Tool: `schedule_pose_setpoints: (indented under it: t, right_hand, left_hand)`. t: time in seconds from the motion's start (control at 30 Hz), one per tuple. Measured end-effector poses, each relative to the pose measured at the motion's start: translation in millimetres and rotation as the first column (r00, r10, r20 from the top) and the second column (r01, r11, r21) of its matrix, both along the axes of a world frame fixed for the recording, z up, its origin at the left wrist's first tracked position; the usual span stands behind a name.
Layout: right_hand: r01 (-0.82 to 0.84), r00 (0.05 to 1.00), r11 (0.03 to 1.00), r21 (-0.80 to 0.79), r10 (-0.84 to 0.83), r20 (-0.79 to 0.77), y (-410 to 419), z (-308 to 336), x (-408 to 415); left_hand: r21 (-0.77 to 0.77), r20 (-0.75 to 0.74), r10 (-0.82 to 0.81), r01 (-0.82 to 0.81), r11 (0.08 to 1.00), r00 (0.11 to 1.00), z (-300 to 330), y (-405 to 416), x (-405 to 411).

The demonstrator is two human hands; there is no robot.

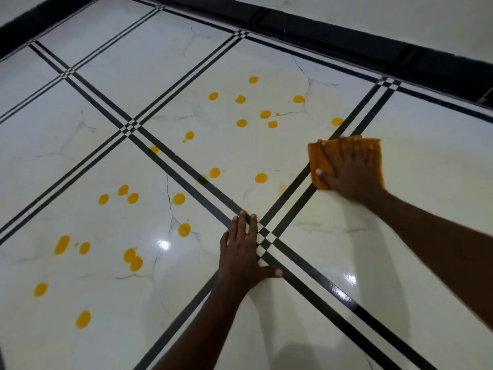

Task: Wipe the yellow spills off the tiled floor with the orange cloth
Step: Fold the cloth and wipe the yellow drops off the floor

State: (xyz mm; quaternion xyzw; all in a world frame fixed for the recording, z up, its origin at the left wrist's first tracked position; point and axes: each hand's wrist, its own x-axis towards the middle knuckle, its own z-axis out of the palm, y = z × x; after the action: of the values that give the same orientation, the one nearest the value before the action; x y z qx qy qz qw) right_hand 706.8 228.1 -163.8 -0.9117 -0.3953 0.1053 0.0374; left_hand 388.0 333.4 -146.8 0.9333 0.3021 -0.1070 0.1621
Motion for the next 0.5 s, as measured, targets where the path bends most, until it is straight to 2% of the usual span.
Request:
schedule_pose_setpoints:
  t: [0.03, 0.07, 0.13, 0.23, 0.3, 0.37, 0.43, 0.5]
  right_hand:
    - [0.013, 1.0, 1.0, 0.014, -0.012, -0.015, 18, 1, -15]
    - [-0.045, 0.999, 0.999, 0.018, 0.045, 0.002, 33, -1, -39]
    - [-0.239, 0.971, 0.97, 0.033, 0.238, 0.022, 41, -8, -95]
    - [-0.411, 0.912, 0.911, 0.044, 0.41, 0.026, -3, -12, -124]
    - [-0.352, 0.935, 0.935, 0.044, 0.349, 0.067, -38, -15, -94]
    - [-0.192, 0.975, 0.981, -0.012, 0.193, 0.112, -46, -13, -45]
    - [-0.015, 0.996, 1.0, 0.015, 0.013, 0.086, -23, -9, -13]
    - [0.055, 0.997, 0.998, 0.038, -0.057, 0.042, 11, -7, -28]
  left_hand:
    - [-0.001, 0.0, 0.0, 0.0, 1.0, 1.0, 0, 0, 0]
    - [-0.003, -0.007, 0.002, -0.002, 1.0, 1.0, 2, 0, -2]
    - [-0.005, -0.012, 0.017, -0.017, 1.0, 1.0, 6, 0, -4]
    - [-0.006, -0.023, 0.038, -0.038, 0.999, 0.999, 7, -3, -8]
    - [-0.001, -0.021, 0.044, -0.044, 0.999, 0.999, 7, -3, -10]
    - [0.007, -0.024, 0.041, -0.041, 0.999, 0.999, 5, -2, -8]
    - [0.027, -0.041, 0.023, -0.022, 0.999, 0.999, 4, 0, -7]
    - [0.029, -0.057, 0.014, -0.012, 0.999, 0.998, 4, 0, -7]
